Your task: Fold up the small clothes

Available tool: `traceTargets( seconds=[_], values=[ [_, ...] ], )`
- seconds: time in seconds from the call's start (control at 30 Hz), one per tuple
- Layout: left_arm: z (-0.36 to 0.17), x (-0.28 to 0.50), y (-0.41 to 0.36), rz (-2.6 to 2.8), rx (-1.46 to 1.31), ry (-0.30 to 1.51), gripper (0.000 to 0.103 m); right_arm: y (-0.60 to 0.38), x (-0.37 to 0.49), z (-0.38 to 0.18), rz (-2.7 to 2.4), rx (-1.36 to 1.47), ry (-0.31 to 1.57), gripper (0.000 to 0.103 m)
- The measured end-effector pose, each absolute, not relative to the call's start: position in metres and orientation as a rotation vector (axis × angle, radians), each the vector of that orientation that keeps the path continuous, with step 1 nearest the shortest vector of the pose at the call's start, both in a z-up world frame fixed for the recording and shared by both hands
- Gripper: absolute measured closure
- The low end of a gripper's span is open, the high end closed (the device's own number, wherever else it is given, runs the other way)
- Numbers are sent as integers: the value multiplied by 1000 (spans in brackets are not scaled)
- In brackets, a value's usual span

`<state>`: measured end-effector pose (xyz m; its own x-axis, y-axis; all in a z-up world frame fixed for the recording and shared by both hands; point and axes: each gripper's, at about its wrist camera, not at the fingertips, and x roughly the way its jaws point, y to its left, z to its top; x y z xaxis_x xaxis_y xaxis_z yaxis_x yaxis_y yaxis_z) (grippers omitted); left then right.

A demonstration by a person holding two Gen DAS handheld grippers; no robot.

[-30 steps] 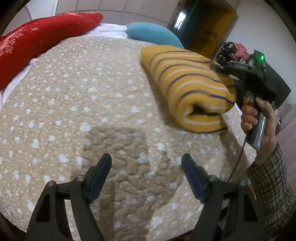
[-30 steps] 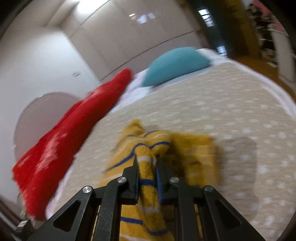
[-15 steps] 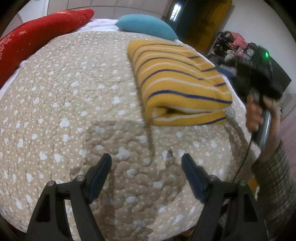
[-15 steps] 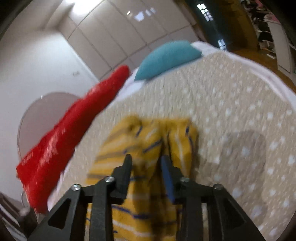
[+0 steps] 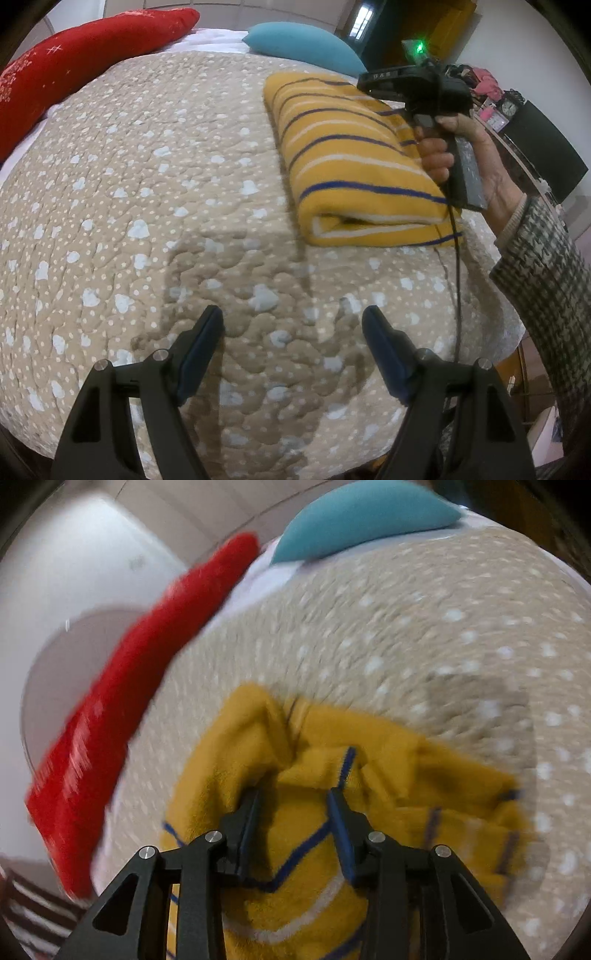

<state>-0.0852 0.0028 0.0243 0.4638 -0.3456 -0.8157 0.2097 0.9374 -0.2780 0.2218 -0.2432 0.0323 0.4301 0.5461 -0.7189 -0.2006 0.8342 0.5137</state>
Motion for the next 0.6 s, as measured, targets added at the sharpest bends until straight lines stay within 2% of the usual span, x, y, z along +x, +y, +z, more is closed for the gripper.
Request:
traceTargets(
  seconds=[0.03,0.1,0.2,0.3,0.33,0.4,0.47,0.6],
  values=[
    [22,-83,5,-343,-157,1038,26,-233,218,34,510,341,1019,89],
    [20,-81,8,-343,-174,1041,26,-229,209,45,484,300,969,96],
    [20,-77,8,-343,-177,1029,26,-241,176,91,353,234,748,97],
    [21,-72,8,-342,-185,1023,26,-229,131,125,93,-44,516,100],
    [20,-69,7,-341,-185,1024,26,-223,126,123,57,-101,502,99],
    [20,-67,7,-340,-184,1022,26,-222,134,105,63,-153,589,99],
    [21,-65,7,-348,-190,1019,26,-256,141,93,97,26,653,99],
    [21,-65,9,-344,-193,1022,26,-332,144,74,179,459,709,92]
  ],
)
